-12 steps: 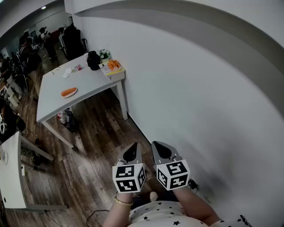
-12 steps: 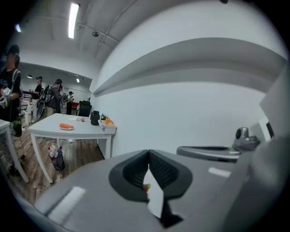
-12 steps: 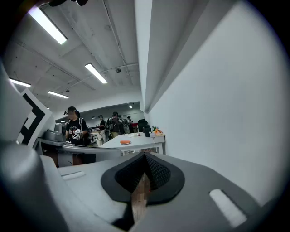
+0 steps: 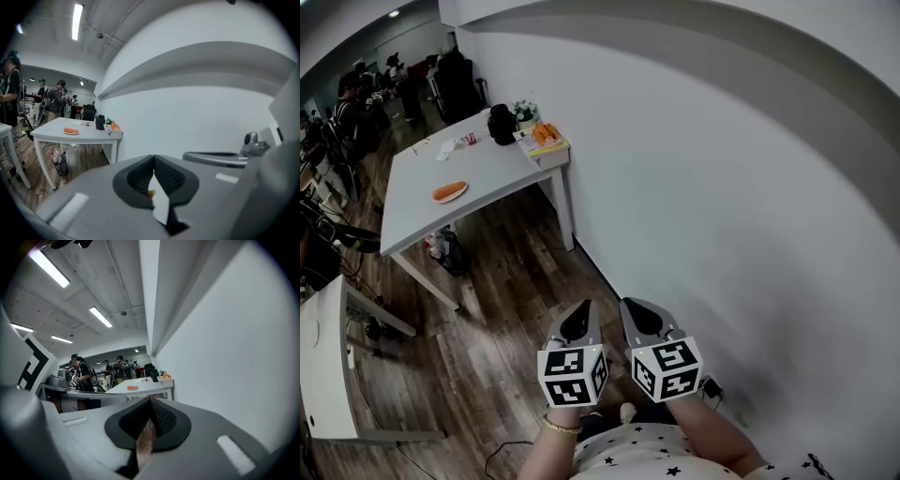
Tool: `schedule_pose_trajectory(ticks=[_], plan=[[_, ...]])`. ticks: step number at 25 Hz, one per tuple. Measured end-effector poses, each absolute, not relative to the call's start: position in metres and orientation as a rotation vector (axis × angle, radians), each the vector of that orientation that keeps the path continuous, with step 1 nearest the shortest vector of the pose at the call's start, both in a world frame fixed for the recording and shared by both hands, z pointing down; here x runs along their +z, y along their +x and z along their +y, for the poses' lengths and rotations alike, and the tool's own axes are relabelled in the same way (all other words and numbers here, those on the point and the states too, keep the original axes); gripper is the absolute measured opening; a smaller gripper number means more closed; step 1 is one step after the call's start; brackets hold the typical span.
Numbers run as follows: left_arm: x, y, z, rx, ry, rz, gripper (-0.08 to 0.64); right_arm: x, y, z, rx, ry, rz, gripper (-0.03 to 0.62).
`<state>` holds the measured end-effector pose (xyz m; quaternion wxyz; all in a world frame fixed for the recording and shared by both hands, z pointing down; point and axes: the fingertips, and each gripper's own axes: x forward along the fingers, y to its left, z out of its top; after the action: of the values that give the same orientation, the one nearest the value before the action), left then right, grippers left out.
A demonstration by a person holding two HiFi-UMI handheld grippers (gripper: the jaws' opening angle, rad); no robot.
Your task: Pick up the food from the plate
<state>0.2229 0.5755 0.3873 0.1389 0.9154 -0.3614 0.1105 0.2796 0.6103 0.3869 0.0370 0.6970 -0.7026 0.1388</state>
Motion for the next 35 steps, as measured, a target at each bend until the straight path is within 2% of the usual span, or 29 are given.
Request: schedule_pose_trajectory(ticks=[8, 21, 28, 35], plan=[[0.395, 0.184, 0.556, 0.313, 2.617, -1.094, 0.008, 0.395, 0.244, 0.589, 0.436, 2.073, -2.19, -0.005], [0.406, 0.063, 0.498, 0.293, 2.465, -1.349, 0.008, 0.4, 0.136, 0.518, 0.434, 1.815, -2.382, -0.005], [0.422, 0.025, 0.422, 0.283, 2.36, -1.493, 0.008, 0.413, 0.099, 0.433, 0.425, 1.649, -2.478, -0.005], [0.401, 0.002, 0.305, 0.224, 2.321, -1.652, 0.008, 0.4, 0.083, 0.302, 0.355, 1.514, -2.555, -0.005]])
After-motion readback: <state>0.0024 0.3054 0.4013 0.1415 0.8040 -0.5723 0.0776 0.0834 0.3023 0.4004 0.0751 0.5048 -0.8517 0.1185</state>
